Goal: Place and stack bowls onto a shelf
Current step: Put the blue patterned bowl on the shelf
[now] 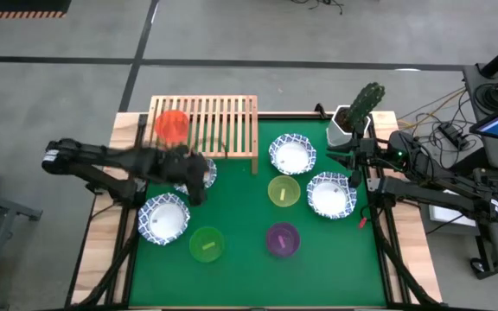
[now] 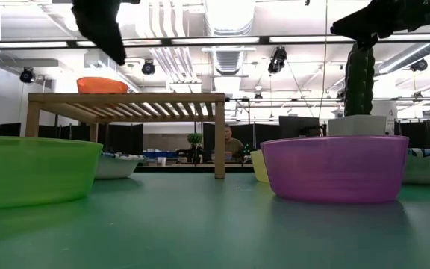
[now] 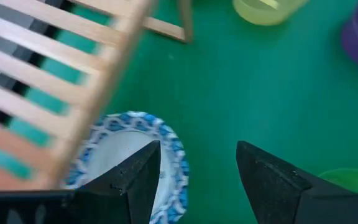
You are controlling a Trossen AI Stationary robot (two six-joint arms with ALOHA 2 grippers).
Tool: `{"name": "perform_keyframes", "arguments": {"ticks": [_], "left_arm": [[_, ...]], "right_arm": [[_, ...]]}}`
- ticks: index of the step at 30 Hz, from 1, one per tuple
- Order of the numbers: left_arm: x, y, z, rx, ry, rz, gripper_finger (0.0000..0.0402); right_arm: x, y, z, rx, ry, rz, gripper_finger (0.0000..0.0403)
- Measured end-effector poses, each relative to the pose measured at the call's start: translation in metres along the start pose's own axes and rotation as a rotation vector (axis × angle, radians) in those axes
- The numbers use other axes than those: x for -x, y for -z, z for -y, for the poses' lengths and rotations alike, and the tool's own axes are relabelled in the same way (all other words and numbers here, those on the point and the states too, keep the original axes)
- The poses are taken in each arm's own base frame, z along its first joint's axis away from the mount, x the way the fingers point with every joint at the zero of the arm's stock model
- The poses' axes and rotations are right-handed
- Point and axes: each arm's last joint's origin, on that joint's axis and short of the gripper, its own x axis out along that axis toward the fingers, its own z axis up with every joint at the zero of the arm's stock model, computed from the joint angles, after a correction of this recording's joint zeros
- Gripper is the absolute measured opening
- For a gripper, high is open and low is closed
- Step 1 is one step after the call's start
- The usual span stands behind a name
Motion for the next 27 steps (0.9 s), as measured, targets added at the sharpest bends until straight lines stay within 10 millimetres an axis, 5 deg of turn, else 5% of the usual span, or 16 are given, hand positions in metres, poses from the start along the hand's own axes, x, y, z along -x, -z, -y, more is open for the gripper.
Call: {"name": "perform_keyframes", "arguments": {"ticks": [5,13,27], "left_arm": [[-0.026,0.024,0.026,-0.01,-0.037,-0.045,0.0194],[-0.077,0.051,0.038,-0.046,-0.133,-0.185,0.0194],[-0.126,0.068,0.051,-0.176,-0.304,-0.298,0.0194]], "right_arm": [[0.0,0.001,0.0,-0.001,0.0,-0.002,0.007],[0.0,0.001,0.0,-0.001,0.0,-0.002,0.007],[0.0,0.001,0.0,-0.001,0.0,-0.002,0.007]]}}
